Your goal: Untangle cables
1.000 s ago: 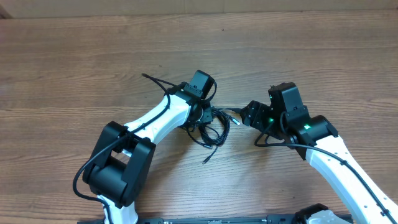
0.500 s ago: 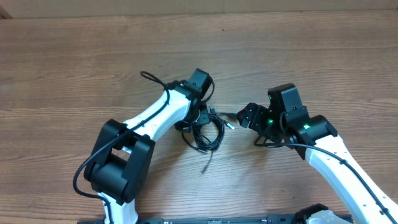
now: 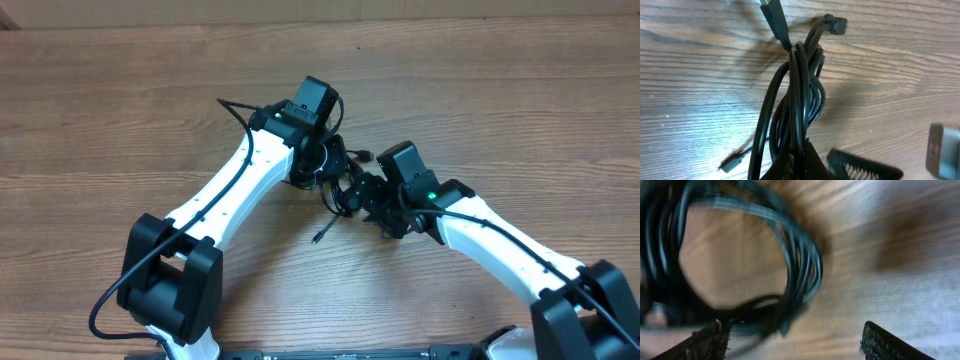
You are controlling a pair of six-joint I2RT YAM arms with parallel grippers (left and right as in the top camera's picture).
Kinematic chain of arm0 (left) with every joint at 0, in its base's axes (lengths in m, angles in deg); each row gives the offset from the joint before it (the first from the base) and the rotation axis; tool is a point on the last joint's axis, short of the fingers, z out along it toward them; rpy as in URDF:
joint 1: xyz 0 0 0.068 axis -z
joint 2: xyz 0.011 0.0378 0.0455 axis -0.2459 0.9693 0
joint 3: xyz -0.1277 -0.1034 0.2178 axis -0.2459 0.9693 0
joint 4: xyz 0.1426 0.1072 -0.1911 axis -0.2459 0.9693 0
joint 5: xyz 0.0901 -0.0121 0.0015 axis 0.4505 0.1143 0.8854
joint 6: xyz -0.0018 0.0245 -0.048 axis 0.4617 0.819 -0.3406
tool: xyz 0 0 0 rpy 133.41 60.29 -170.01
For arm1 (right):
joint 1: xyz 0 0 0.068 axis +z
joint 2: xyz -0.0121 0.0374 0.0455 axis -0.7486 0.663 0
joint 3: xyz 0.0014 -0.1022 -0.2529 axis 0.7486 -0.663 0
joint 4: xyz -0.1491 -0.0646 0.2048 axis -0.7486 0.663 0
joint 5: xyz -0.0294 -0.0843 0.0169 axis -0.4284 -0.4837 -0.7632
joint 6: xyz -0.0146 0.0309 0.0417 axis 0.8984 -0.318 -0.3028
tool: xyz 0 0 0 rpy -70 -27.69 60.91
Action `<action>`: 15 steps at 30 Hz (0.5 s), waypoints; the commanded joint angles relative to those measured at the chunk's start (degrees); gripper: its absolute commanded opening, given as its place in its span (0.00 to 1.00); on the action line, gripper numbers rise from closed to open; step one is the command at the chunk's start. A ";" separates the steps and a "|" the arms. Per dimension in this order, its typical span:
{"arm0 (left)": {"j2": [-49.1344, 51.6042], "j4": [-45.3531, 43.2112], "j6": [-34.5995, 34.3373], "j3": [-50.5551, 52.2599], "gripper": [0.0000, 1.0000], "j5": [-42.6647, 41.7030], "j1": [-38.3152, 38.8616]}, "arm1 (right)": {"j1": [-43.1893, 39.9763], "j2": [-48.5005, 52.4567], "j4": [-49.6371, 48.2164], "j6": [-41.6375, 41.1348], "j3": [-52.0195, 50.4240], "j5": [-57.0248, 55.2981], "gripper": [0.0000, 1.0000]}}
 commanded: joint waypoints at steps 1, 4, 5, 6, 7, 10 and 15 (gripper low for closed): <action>-1.55 -0.46 -0.20 -1.40 0.04 -6.19 -0.87 | 0.17 2.05 -5.20 -6.88 -0.13 -1.62 0.82; -2.64 -2.34 -0.44 -1.42 0.04 -14.21 -2.60 | 0.17 3.52 -7.50 -8.50 -0.13 -1.49 0.81; -3.17 -3.54 -1.49 -1.42 0.04 -17.66 -3.67 | 0.17 4.66 -7.43 -13.07 -0.15 -1.42 0.81; -3.72 -4.87 -2.67 -1.42 0.04 -20.22 -4.68 | 0.17 5.16 -7.28 -15.41 -0.15 -1.42 0.81; -4.46 -7.15 -4.22 -1.42 0.04 -23.17 -5.86 | 0.17 6.16 -7.32 -21.42 -0.20 -1.40 0.81; -6.78 -15.13 -10.12 -1.42 0.04 -27.34 -8.46 | 0.17 7.67 -13.00 -23.39 -0.20 4.48 0.81; -9.35 -28.11 -16.70 -1.42 0.04 -29.81 -10.45 | 0.17 7.67 -12.96 -13.64 -0.20 9.14 0.81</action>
